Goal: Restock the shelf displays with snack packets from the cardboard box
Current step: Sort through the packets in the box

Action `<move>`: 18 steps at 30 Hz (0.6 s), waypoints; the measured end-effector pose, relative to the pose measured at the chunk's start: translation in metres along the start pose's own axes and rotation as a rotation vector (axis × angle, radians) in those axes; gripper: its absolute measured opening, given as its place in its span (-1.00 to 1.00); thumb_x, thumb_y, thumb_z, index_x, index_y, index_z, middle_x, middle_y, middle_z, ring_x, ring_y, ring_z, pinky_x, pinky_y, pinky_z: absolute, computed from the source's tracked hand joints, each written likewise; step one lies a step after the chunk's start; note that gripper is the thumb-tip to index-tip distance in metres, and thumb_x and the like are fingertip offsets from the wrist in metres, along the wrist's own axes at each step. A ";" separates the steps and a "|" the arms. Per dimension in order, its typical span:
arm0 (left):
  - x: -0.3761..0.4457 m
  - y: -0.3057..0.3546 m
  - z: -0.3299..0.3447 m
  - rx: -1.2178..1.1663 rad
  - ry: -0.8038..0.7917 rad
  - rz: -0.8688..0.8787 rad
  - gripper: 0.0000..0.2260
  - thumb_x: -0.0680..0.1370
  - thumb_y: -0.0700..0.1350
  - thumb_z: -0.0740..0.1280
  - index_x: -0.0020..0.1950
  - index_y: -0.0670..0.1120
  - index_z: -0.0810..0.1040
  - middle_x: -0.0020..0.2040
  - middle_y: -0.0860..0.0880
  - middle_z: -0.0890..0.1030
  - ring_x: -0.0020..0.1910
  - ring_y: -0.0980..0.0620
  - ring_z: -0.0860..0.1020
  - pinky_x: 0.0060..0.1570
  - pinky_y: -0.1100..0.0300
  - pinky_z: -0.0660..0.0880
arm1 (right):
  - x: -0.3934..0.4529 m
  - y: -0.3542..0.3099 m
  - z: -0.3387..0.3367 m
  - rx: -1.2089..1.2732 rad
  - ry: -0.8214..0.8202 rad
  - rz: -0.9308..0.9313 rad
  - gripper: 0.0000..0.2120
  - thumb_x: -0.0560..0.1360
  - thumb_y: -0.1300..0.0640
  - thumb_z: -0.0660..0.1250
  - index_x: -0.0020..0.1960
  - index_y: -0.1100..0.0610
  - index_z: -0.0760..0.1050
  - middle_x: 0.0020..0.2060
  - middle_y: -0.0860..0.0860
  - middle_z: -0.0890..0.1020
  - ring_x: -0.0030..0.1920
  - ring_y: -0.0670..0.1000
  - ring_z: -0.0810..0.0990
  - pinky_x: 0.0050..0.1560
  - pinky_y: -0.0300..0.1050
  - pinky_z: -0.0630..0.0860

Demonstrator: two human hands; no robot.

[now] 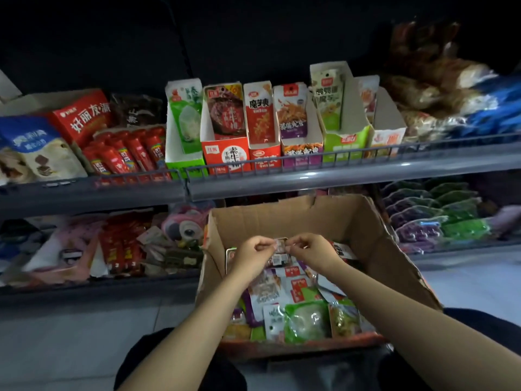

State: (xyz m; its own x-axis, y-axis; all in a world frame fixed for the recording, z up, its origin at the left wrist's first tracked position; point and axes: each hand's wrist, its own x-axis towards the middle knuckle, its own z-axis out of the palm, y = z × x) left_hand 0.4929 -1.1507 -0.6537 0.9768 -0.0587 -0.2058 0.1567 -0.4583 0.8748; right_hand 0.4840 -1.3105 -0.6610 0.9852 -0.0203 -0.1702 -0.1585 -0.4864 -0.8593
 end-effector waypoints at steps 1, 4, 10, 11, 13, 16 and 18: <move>0.000 -0.006 0.004 0.042 -0.025 -0.023 -0.96 0.53 -0.09 0.37 -0.04 0.01 0.59 -0.07 0.04 0.63 -0.11 0.12 0.55 -0.03 0.23 0.50 | -0.001 0.010 0.003 -0.029 -0.017 0.020 -0.91 0.45 0.13 0.42 -0.06 0.10 0.61 -0.25 0.00 0.63 -0.29 -0.12 0.53 -0.30 -0.42 0.41; 0.003 -0.023 0.013 0.198 -0.107 -0.080 -0.87 0.54 -0.07 0.36 0.05 -0.04 0.61 0.01 0.05 0.62 -0.10 0.15 0.51 -0.07 0.27 0.39 | -0.002 0.034 0.010 -0.074 -0.091 0.085 -0.90 0.45 0.11 0.43 -0.05 0.10 0.61 -0.21 -0.05 0.63 -0.22 -0.09 0.57 -0.26 -0.34 0.46; 0.008 -0.053 0.015 0.429 -0.121 -0.227 -0.83 0.55 -0.08 0.33 0.06 -0.12 0.62 0.05 -0.02 0.61 0.00 -0.01 0.56 -0.04 0.23 0.44 | 0.001 0.059 0.019 -0.242 -0.290 0.216 -0.70 0.47 0.01 0.41 0.16 0.11 0.57 0.05 0.03 0.62 -0.03 -0.04 0.55 -0.01 -0.25 0.44; 0.009 -0.057 0.014 0.450 -0.115 -0.254 -0.85 0.55 -0.06 0.34 0.00 -0.11 0.63 -0.03 -0.02 0.62 -0.02 -0.03 0.56 -0.04 0.20 0.45 | 0.001 0.060 0.019 -0.280 -0.321 0.224 -0.67 0.48 0.00 0.39 0.20 0.11 0.55 0.14 0.05 0.60 0.04 -0.02 0.55 0.07 -0.24 0.44; 0.010 -0.065 0.014 0.474 -0.110 -0.307 -0.81 0.53 0.00 0.35 -0.03 -0.11 0.63 -0.02 -0.04 0.63 0.00 -0.06 0.56 -0.05 0.21 0.43 | 0.001 0.060 0.020 -0.324 -0.354 0.233 -0.62 0.51 -0.01 0.35 0.28 0.09 0.50 0.25 0.04 0.55 0.20 0.02 0.52 0.24 -0.18 0.41; 0.013 -0.070 0.014 0.469 -0.093 -0.357 -0.79 0.51 0.05 0.38 -0.18 -0.09 0.58 0.02 -0.05 0.59 0.07 -0.07 0.56 0.02 0.20 0.46 | 0.002 0.060 0.024 -0.291 -0.365 0.252 -0.58 0.51 -0.02 0.34 0.32 0.10 0.47 0.30 0.05 0.51 0.26 0.03 0.49 0.27 -0.18 0.37; 0.015 -0.072 0.014 0.453 -0.077 -0.372 -0.82 0.52 -0.01 0.37 -0.23 -0.07 0.53 -0.08 0.01 0.49 0.03 -0.07 0.56 0.04 0.15 0.47 | 0.002 0.061 0.029 -0.272 -0.380 0.247 -0.58 0.52 -0.02 0.33 0.34 0.11 0.46 0.33 0.05 0.48 0.28 0.03 0.48 0.25 -0.21 0.35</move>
State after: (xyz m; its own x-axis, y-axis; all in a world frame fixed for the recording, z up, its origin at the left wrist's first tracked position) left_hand 0.4943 -1.1314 -0.7260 0.8520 0.1220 -0.5091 0.3924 -0.7926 0.4668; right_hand 0.4740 -1.3150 -0.7273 0.8196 0.1305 -0.5579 -0.3103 -0.7175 -0.6237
